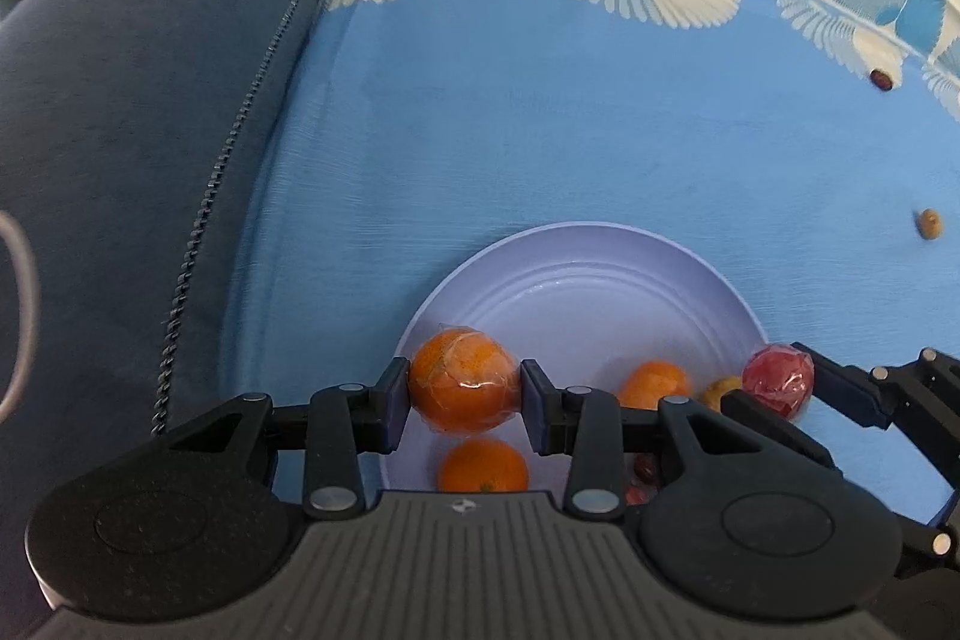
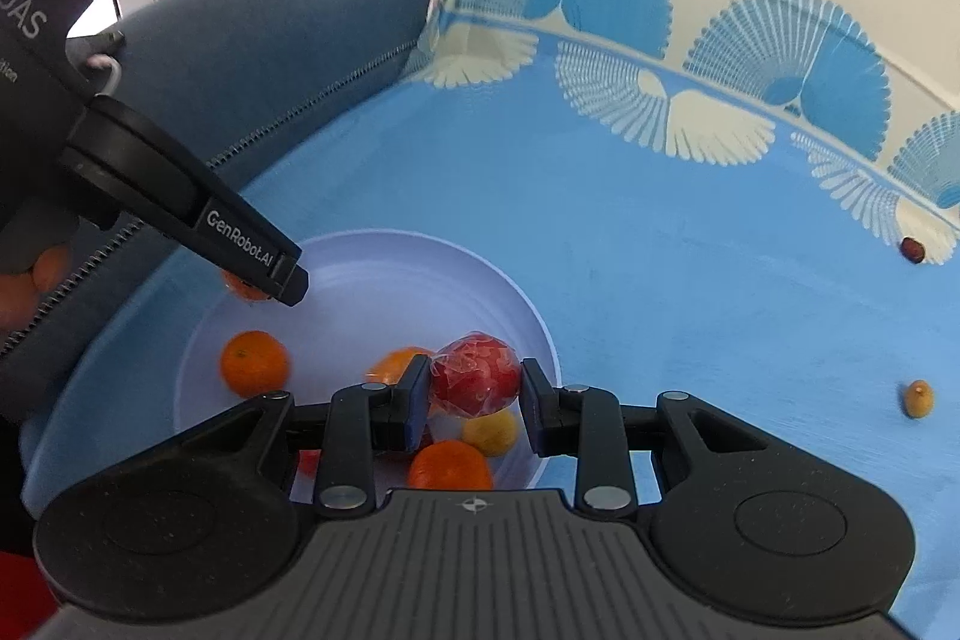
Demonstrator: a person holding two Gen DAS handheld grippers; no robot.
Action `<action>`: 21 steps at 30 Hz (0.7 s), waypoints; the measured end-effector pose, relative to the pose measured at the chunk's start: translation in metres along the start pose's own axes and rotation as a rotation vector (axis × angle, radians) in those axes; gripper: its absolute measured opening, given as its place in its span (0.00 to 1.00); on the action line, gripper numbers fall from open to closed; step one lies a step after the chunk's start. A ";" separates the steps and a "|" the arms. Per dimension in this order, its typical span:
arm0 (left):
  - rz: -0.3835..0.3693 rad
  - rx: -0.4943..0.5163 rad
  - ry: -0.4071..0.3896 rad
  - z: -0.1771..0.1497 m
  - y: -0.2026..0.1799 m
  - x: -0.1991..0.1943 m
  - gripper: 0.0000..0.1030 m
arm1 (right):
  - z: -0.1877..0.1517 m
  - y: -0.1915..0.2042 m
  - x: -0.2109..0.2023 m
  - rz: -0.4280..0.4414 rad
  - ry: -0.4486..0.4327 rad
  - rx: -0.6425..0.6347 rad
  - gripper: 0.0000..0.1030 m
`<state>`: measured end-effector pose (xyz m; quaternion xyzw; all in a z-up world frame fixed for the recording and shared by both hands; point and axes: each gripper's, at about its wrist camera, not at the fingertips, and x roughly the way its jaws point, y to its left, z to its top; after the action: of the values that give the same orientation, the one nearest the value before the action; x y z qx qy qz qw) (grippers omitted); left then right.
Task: Organize fruits
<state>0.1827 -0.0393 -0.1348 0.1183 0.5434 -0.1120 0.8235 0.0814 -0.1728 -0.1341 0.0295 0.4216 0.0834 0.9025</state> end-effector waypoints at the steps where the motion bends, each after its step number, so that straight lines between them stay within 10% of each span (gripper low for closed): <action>1: 0.000 0.002 0.004 0.002 0.000 0.003 0.41 | 0.001 0.000 0.005 -0.001 0.005 -0.001 0.32; 3: -0.005 0.003 -0.004 0.004 0.000 0.007 0.43 | 0.004 0.000 0.011 0.002 0.013 -0.007 0.32; 7: 0.009 0.025 -0.097 0.005 0.001 -0.011 1.00 | 0.013 0.002 0.007 0.024 -0.002 -0.006 0.70; 9: 0.045 0.045 -0.172 -0.001 0.003 -0.027 1.00 | 0.013 0.005 -0.002 0.018 -0.001 -0.022 0.86; 21: 0.173 0.064 -0.088 -0.098 0.011 -0.095 1.00 | -0.026 0.041 -0.102 0.033 0.048 0.011 0.96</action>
<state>0.0646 0.0076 -0.0838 0.1862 0.4907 -0.0628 0.8489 -0.0078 -0.1506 -0.0691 0.0394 0.4432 0.0968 0.8903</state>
